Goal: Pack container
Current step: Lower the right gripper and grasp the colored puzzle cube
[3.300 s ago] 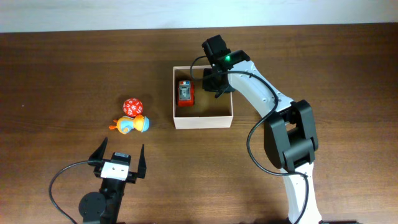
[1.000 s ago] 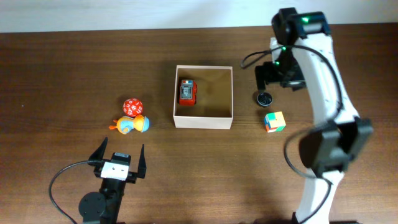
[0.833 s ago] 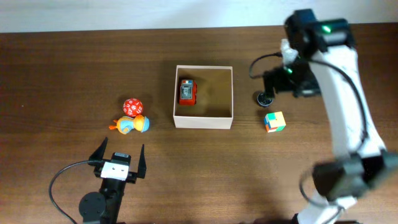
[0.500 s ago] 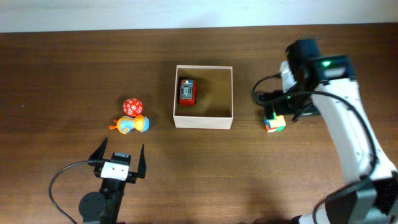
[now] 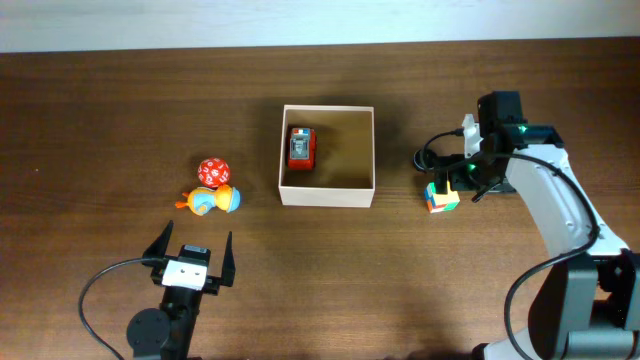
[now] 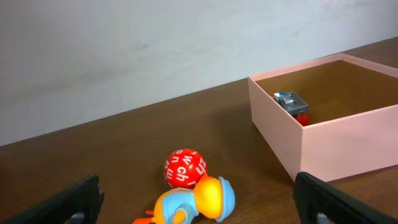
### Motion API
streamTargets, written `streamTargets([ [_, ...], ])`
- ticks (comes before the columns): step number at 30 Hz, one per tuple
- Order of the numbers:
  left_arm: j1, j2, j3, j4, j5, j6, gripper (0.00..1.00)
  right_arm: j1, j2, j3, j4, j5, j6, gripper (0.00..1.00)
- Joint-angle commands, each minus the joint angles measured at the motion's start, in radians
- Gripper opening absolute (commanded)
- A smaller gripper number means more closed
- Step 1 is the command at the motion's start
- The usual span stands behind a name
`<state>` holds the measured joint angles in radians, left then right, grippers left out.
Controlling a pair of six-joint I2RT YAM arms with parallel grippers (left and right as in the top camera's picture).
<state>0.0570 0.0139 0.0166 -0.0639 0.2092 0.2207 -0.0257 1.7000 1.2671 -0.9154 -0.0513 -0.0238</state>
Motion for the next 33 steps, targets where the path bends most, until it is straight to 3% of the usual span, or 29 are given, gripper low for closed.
streamTargets([
  [1, -0.004, -0.007, -0.007, 0.000, -0.004, 0.013, 0.99, -0.001, 0.004, -0.026, 0.025, -0.060, -0.055, 0.99],
  [27, -0.004, -0.007, -0.007, 0.000, -0.004, 0.013, 0.99, 0.000, 0.218, -0.029, 0.108, -0.098, -0.114, 1.00],
  [33, -0.004, -0.007, -0.007, 0.000, -0.004, 0.013, 0.99, 0.000, 0.250, -0.029, 0.120, -0.095, -0.130, 0.90],
])
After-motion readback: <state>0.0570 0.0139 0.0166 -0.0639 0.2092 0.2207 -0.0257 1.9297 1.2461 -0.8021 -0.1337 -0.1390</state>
